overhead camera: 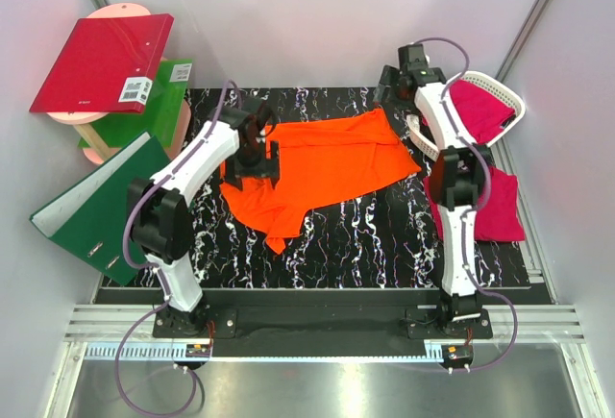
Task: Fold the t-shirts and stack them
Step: Grap the side of the flattened tshirt closest away from the robot with both arms
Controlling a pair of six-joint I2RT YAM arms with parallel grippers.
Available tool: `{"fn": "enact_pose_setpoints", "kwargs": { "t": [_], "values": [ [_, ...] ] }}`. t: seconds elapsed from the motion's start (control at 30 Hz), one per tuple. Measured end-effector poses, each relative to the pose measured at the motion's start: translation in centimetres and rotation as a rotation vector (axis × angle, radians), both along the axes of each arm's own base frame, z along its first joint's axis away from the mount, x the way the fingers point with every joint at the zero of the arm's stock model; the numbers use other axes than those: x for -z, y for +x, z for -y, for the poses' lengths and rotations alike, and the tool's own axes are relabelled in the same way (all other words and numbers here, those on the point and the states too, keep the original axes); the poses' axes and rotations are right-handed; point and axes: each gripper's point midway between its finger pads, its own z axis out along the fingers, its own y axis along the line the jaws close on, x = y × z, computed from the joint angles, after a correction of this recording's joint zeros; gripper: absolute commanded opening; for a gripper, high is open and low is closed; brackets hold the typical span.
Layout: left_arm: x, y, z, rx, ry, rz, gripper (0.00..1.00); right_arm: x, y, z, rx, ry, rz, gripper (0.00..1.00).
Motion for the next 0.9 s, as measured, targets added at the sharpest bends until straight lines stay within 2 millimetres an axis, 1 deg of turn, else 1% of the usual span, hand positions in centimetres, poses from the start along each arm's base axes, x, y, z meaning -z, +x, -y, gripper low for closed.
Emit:
{"fn": "enact_pose_setpoints", "kwargs": {
  "t": [0.07,0.1,0.17,0.2,0.27,0.33,0.4,0.43,0.47,0.53,0.6,0.67,0.7,0.8,0.9],
  "values": [
    [1.8,-1.7,0.5,0.009,-0.018,-0.069,0.99,-2.4,-2.5,0.6,0.004,0.000,-0.004,0.99],
    [2.8,-2.8,0.5,0.008,-0.023,-0.109,0.99,-3.7,-4.0,1.0,0.005,0.002,-0.005,0.98],
    [4.1,-4.2,0.7,0.004,-0.042,-0.150,0.99,-5.4,-6.7,1.9,0.011,0.009,0.000,0.97],
    [4.7,-4.9,0.8,-0.003,-0.055,-0.165,0.99,-6.0,-8.3,2.5,0.016,0.014,-0.007,0.95],
    [5.7,-7.1,0.6,-0.027,-0.088,-0.203,0.99,-6.2,-11.6,4.3,0.043,0.019,-0.030,0.93],
    [6.0,-8.9,0.6,-0.058,-0.131,-0.219,0.99,-5.0,-14.4,6.2,0.079,0.043,-0.075,0.90],
    [6.0,-9.8,0.8,-0.089,-0.183,-0.207,0.99,-2.5,-16.7,7.9,0.128,0.096,-0.144,0.89],
    [5.9,-10.1,0.9,-0.106,-0.213,-0.195,0.99,-0.8,-17.8,8.5,0.154,0.134,-0.185,0.87],
    [5.9,-10.3,1.0,-0.122,-0.240,-0.180,0.99,0.6,-18.5,9.1,0.180,0.169,-0.215,0.85],
    [5.8,-10.6,1.1,-0.159,-0.289,-0.155,0.99,4.2,-21.0,9.9,0.247,0.275,-0.306,0.83],
    [5.7,-10.7,1.1,-0.183,-0.324,-0.133,0.99,6.3,-22.8,9.9,0.301,0.361,-0.366,0.83],
    [5.7,-10.6,1.2,-0.200,-0.348,-0.117,0.99,7.1,-23.2,9.0,0.319,0.435,-0.381,0.82],
    [5.7,-10.6,1.3,-0.211,-0.359,-0.112,0.99,7.0,-23.0,8.4,0.313,0.464,-0.376,0.81],
    [6.1,-10.6,1.5,-0.232,-0.380,-0.106,0.99,6.2,-21.4,7.1,0.289,0.535,-0.322,0.80],
    [6.3,-10.5,1.6,-0.251,-0.390,-0.104,0.99,5.3,-19.6,6.5,0.269,0.585,-0.275,0.79]
  ]
}}
